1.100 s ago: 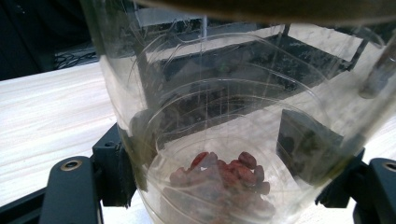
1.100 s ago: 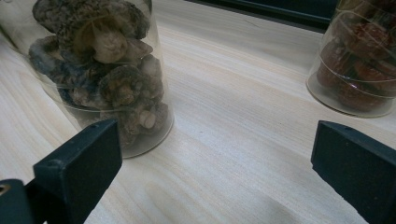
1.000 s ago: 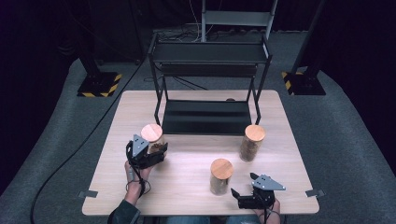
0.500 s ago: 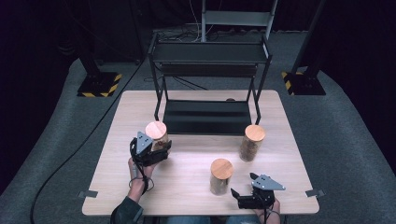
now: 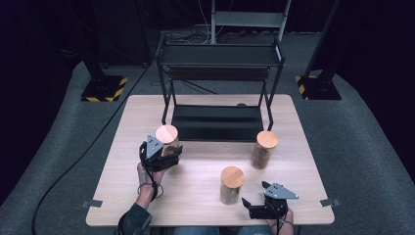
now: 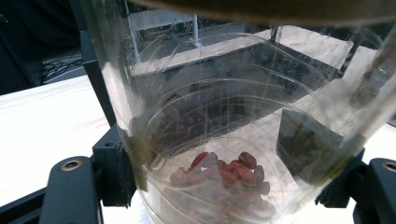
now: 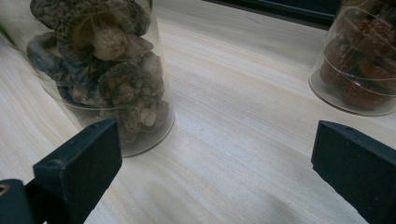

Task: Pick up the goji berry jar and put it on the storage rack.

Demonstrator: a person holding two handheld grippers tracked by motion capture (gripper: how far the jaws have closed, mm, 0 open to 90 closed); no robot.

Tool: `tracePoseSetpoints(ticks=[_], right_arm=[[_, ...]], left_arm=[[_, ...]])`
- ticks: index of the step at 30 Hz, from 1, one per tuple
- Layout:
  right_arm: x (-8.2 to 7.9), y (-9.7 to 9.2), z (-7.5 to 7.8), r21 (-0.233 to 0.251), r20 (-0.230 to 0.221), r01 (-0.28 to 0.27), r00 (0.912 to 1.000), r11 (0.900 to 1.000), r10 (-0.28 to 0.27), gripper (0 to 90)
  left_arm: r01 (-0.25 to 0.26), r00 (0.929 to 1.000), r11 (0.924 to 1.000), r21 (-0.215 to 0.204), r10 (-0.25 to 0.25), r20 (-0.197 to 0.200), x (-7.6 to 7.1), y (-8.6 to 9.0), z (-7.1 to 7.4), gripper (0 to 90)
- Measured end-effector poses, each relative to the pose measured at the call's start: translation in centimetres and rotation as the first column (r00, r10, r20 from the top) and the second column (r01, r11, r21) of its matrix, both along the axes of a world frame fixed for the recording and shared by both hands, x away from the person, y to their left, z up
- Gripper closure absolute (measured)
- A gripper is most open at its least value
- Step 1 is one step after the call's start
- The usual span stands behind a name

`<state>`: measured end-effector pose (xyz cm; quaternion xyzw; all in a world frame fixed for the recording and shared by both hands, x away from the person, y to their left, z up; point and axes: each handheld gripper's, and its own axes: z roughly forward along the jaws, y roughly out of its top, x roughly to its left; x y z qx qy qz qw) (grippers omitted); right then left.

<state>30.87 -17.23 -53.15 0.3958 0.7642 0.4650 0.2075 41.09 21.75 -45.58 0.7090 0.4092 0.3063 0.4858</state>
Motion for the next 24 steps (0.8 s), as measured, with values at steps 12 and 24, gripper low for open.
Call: tracePoseSetpoints(ticks=[12,24], right_arm=[[0.0,0.0,0.0,-0.001,-0.001,0.001,1.0000,1.0000,-0.001,0.9],[0.0,0.0,0.0,-0.003,-0.001,0.003,1.0000,1.0000,-0.003,0.9]], left_arm=[[0.010,0.9999,0.9999,-0.008,-0.010,-0.002,0.7,-0.6,0.3,24.4],[0.019,0.9998,0.9998,-0.009,-0.019,-0.007,1.3,-1.3,0.5,24.4]])
